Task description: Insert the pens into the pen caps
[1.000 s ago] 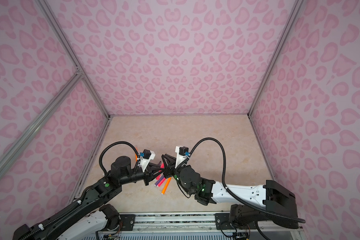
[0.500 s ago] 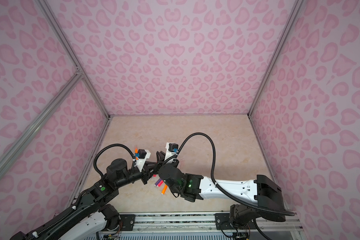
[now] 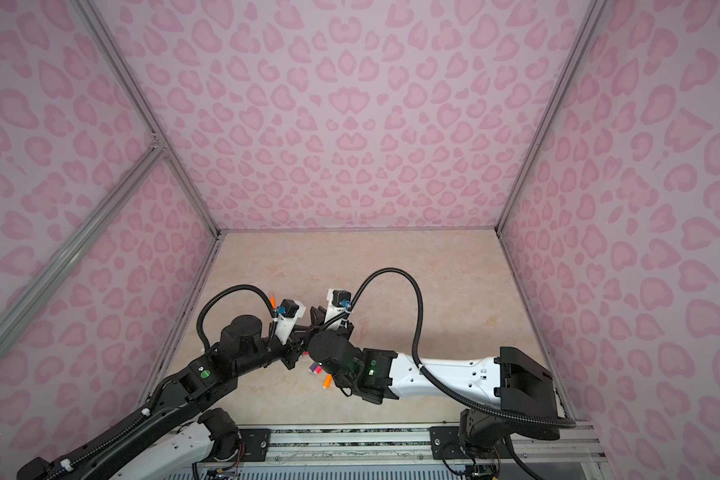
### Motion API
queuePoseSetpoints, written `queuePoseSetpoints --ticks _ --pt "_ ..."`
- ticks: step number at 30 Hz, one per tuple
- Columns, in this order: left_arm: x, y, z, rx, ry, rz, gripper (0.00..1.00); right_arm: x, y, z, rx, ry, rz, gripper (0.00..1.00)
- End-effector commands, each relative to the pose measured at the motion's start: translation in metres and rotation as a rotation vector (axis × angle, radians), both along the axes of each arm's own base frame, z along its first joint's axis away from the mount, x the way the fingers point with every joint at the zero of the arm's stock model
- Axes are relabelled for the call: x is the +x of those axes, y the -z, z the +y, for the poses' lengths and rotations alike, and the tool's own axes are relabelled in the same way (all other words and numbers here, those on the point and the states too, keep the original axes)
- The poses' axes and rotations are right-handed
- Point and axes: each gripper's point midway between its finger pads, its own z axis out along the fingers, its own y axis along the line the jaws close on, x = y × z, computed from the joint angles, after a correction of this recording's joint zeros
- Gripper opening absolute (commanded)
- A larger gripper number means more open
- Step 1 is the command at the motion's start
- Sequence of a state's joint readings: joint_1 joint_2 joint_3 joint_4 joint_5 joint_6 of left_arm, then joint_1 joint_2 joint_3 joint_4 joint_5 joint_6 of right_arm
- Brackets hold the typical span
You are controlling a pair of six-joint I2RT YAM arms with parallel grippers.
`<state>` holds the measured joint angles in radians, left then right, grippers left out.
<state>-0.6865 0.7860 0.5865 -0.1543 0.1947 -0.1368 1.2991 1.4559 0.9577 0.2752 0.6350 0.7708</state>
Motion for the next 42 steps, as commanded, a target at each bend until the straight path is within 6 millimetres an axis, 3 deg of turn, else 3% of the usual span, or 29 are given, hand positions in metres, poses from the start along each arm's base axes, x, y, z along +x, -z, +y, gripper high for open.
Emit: queuePoseSetpoints --ticks 1,8,15,18,22,30,36,40,42 --pt "0.052 -0.11 0.021 -0.33 -0.272 -0.213 0.04 -0.041 0.037 0.027 -0.076 -0.37 0.042 0.0" --pt "0.038 -0.13 0.003 -0.433 -0.08 -0.193 0.04 -0.058 0.015 0.012 0.074 -0.542 -0.03 0.0" --pt "0.03 -0.143 -0.004 -0.453 -0.007 -0.208 0.04 -0.079 -0.002 0.008 0.129 -0.68 -0.093 0.0" --pt "0.035 -0.146 -0.003 -0.439 -0.029 -0.21 0.04 -0.069 0.0 -0.001 0.091 -0.606 -0.097 0.0" --pt "0.051 -0.142 0.012 -0.399 -0.153 -0.237 0.04 -0.051 0.02 -0.01 -0.115 -0.403 -0.003 0.0" --pt "0.062 -0.138 0.036 -0.351 -0.297 -0.29 0.04 -0.041 0.033 -0.015 -0.254 -0.238 0.013 0.0" --pt "0.064 -0.129 0.037 -0.341 -0.306 -0.275 0.04 -0.035 0.017 -0.013 -0.216 -0.209 -0.026 0.0" --pt "0.07 -0.109 0.039 -0.319 -0.344 -0.235 0.04 -0.027 0.003 -0.012 -0.194 -0.198 -0.055 0.0" --pt "0.075 -0.1 0.042 -0.3 -0.376 -0.22 0.04 -0.02 -0.004 -0.013 -0.187 -0.188 -0.057 0.06"
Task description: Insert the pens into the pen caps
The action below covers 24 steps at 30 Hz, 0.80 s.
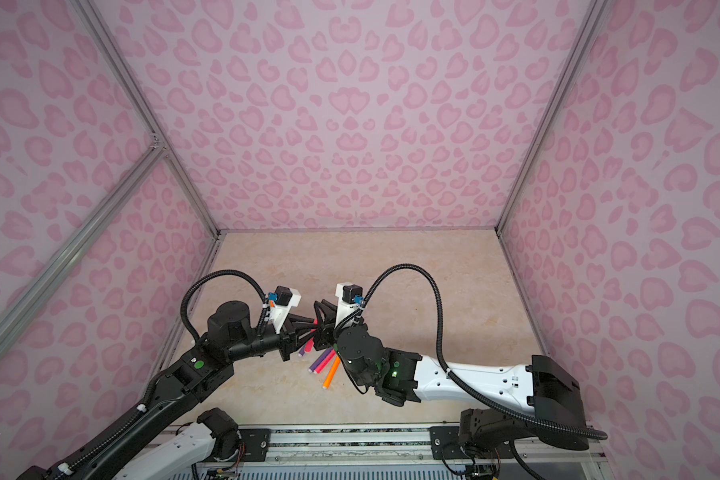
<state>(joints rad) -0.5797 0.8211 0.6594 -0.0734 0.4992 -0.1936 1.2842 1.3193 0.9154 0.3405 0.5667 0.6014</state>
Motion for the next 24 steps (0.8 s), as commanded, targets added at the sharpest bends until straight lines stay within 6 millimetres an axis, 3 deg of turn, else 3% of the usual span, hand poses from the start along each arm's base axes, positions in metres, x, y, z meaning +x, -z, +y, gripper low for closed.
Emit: queuePoseSetpoints --ticks 1,4,9,12,19,24 --pt "0.083 -0.047 0.06 -0.118 -0.565 -0.167 0.04 -0.008 0.041 0.002 -0.212 -0.087 0.055 0.12" --pt "0.091 -0.03 0.061 -0.09 -0.598 -0.126 0.04 0.006 0.031 -0.008 -0.204 -0.051 0.049 0.35" --pt "0.111 0.013 0.075 0.023 -0.725 -0.022 0.04 0.022 0.013 -0.034 -0.195 0.02 0.035 0.59" --pt "0.125 0.037 0.094 0.104 -0.842 0.055 0.04 0.029 0.01 -0.057 -0.202 0.082 0.024 0.64" --pt "0.151 0.094 0.145 0.338 -1.087 0.247 0.04 0.063 0.031 -0.127 -0.196 0.261 0.08 0.68" --pt "0.163 0.131 0.155 0.468 -1.13 0.407 0.04 0.091 0.053 -0.192 -0.251 0.454 0.123 0.71"
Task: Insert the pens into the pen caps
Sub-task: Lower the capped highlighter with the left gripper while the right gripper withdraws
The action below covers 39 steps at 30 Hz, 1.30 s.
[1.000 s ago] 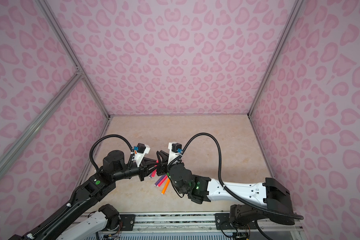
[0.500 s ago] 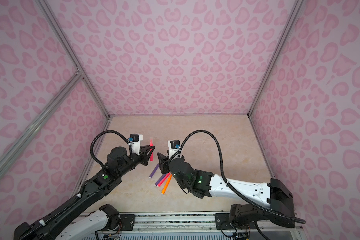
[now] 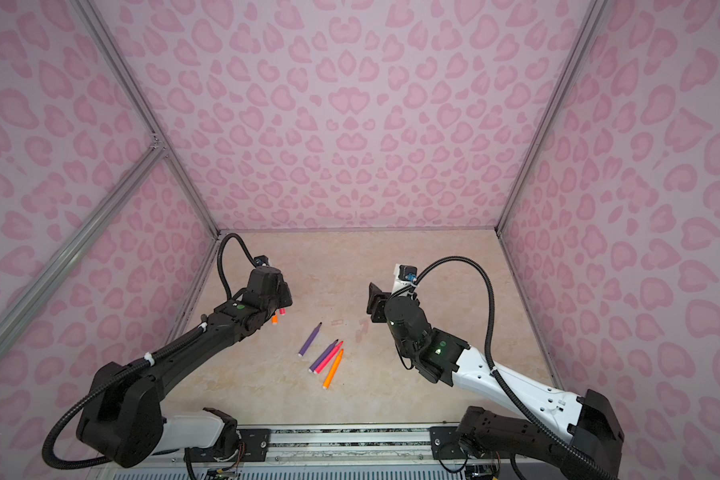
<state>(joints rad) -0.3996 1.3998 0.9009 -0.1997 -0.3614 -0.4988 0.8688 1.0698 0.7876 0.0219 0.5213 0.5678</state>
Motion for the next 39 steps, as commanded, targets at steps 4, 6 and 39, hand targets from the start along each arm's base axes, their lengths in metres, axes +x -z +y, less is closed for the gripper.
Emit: queuePoseSetpoints --ticks 4,6,39 --pt "0.002 0.047 0.014 0.041 -0.077 0.216 0.03 0.03 0.045 -0.086 -0.137 0.257 0.062 0.77" --pt "0.006 0.06 0.015 0.029 -0.081 0.265 0.03 0.04 0.064 -0.116 -0.181 0.34 0.106 0.82" --pt "0.017 0.117 0.014 0.053 -0.052 0.475 0.33 0.035 0.117 -0.205 -0.271 0.719 0.17 0.92"
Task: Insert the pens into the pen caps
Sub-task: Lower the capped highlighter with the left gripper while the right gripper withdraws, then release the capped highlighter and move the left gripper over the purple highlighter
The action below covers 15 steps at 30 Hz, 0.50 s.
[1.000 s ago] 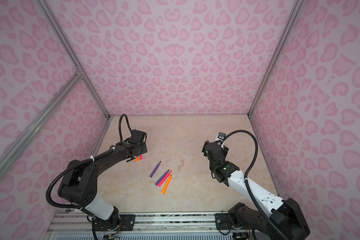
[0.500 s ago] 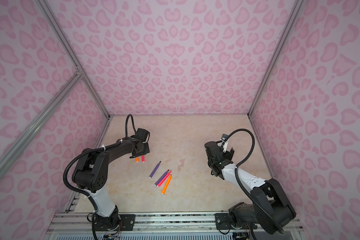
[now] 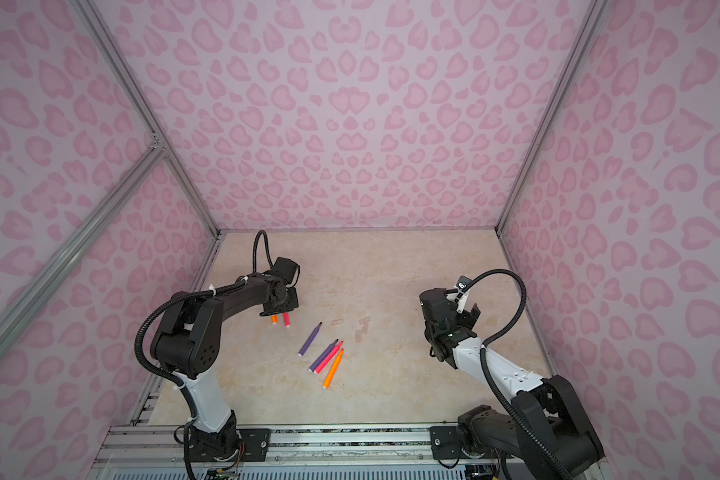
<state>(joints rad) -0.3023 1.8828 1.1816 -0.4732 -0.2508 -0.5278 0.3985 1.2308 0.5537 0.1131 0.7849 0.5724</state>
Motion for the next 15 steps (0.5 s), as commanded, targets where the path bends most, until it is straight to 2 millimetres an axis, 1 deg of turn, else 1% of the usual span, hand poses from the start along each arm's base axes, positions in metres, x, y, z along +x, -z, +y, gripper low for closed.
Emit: queuePoseSetpoints --ticks 1,3,4,7,9,11,13,15 --pt "0.001 -0.004 -0.001 -0.007 0.009 -0.007 0.35 0.001 0.0 -0.001 0.004 0.017 -0.006 0.92" --pt "0.001 -0.011 -0.002 -0.014 0.012 -0.029 0.35 0.0 0.0 -0.002 0.004 0.023 -0.007 0.92" --pt "0.001 -0.016 -0.003 -0.022 0.014 -0.046 0.39 0.001 -0.001 -0.002 0.007 0.024 -0.012 0.93" --pt "0.0 -0.038 -0.008 -0.051 0.03 -0.11 0.4 0.004 -0.001 -0.005 0.011 0.033 -0.014 0.94" --pt "-0.004 -0.059 -0.014 -0.057 0.063 -0.184 0.41 0.007 0.002 -0.008 0.022 0.039 0.005 0.94" --pt "-0.011 -0.087 -0.024 -0.058 0.11 -0.263 0.42 0.008 0.006 -0.012 0.04 0.042 0.022 0.94" --pt "-0.024 -0.113 -0.037 -0.077 0.164 -0.331 0.42 0.005 0.01 -0.016 0.067 0.045 0.022 0.94" --pt "-0.039 -0.132 -0.054 -0.139 0.226 -0.387 0.45 0.003 0.011 -0.019 0.088 0.045 0.006 0.94"
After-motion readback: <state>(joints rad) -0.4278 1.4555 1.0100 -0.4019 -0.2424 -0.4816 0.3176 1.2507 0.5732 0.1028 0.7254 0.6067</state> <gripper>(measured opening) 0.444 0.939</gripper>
